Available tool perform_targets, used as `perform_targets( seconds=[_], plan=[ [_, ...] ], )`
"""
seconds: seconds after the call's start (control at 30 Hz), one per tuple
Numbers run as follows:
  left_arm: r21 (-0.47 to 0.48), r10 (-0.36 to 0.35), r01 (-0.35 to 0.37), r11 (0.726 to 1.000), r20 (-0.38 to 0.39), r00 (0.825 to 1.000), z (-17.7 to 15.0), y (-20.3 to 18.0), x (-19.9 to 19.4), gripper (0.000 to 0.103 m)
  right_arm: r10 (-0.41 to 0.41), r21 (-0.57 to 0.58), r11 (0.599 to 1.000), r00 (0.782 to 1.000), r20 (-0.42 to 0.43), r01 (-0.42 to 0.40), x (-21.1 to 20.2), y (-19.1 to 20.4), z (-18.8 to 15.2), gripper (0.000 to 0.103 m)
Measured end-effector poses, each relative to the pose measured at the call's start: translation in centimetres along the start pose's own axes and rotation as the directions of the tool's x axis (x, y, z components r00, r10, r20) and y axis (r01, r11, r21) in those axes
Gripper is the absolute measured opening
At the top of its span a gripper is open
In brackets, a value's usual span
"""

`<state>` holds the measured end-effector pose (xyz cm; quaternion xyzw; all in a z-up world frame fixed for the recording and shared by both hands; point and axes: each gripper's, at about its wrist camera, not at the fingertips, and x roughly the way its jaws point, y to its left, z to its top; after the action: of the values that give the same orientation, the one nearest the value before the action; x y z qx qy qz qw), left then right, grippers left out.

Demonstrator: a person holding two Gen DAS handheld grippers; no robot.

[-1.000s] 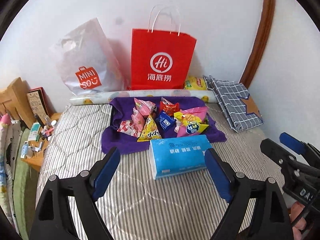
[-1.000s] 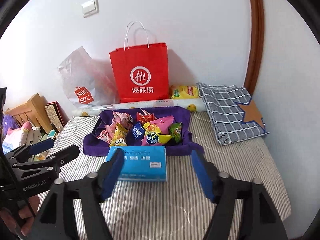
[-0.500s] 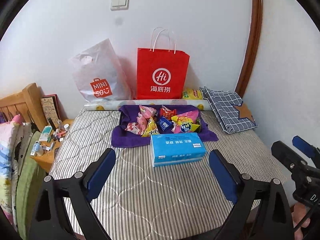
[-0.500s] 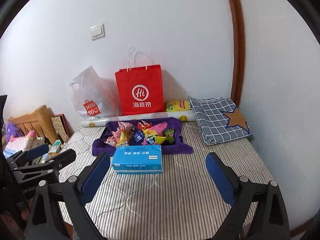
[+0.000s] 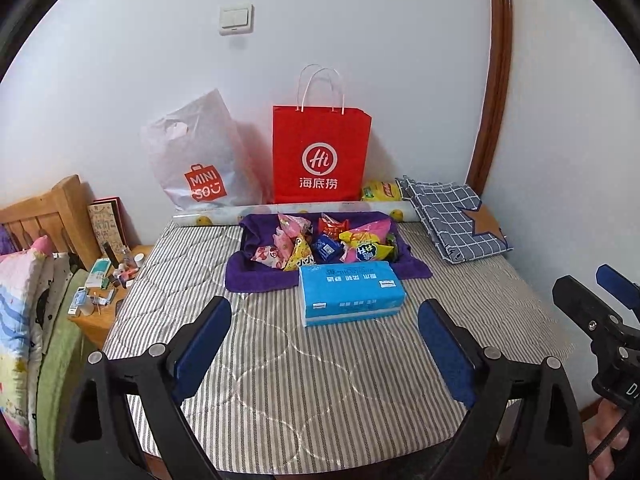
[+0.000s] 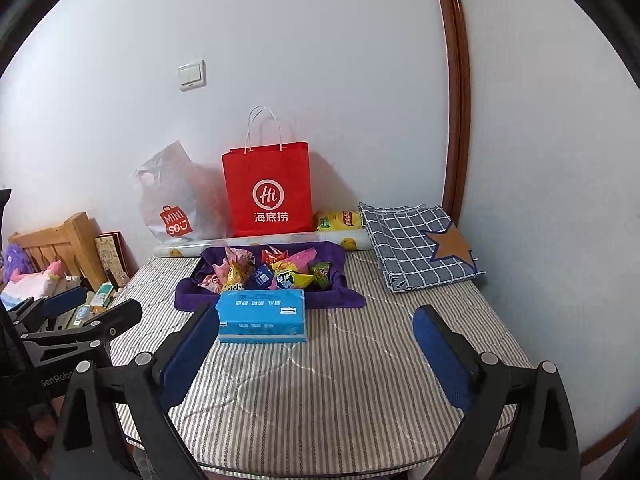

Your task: Organize snacks

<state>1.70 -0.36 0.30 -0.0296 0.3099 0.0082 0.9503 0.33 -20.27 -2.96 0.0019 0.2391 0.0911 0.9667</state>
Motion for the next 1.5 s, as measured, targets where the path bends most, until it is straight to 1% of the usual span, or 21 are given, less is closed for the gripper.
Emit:
perform_targets(
  seconds=[0.47, 1.5],
  plan=[
    [0.011, 0.011, -0.011, 1.0, 0.013, 1.0, 0.1, -0.2, -0.9, 0.094, -0.011, -0.003, 1.0, 1.0, 0.019, 0.011, -1.0, -0.1, 0.1, 0.098],
    [0.011, 0.018, -0.018, 1.0, 0.01, 1.0, 0.3, 0.1, -1.2, 0.094, -0.011, -0.016, 1.0, 1.0, 0.019, 0.011, -1.0, 0.3, 0.0, 0.098]
  ],
)
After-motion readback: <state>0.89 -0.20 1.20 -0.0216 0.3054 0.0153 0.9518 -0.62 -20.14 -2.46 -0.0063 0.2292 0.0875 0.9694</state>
